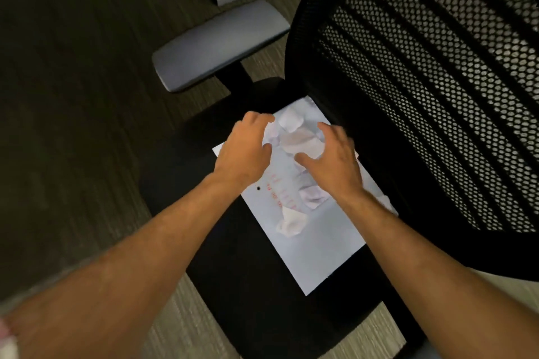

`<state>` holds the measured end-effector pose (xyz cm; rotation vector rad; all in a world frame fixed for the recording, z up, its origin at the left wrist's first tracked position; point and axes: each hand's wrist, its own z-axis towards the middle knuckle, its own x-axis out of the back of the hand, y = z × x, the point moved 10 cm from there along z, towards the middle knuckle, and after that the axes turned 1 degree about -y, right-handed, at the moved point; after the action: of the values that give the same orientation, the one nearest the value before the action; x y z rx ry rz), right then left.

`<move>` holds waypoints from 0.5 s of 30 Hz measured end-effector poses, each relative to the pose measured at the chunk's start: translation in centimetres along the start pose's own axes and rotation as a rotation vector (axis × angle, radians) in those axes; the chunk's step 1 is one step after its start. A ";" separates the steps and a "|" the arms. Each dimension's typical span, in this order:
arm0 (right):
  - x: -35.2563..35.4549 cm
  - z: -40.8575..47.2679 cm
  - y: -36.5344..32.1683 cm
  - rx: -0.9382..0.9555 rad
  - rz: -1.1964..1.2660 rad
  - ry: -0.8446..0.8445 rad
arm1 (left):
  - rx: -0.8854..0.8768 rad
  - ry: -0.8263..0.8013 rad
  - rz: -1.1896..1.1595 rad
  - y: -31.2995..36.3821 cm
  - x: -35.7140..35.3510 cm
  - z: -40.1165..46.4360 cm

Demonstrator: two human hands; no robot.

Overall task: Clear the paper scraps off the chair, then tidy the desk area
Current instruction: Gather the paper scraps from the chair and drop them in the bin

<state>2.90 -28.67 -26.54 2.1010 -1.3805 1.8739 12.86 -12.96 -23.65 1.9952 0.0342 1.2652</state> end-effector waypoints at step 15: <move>-0.4 0.6 1.7 -0.046 0.148 -0.082 | 0.070 -0.069 0.068 0.1 -2.7 1.2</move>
<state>2.45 -29.81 -27.91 2.1315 -1.6232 1.8027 12.41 -14.81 -25.92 2.1149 -0.0238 1.2521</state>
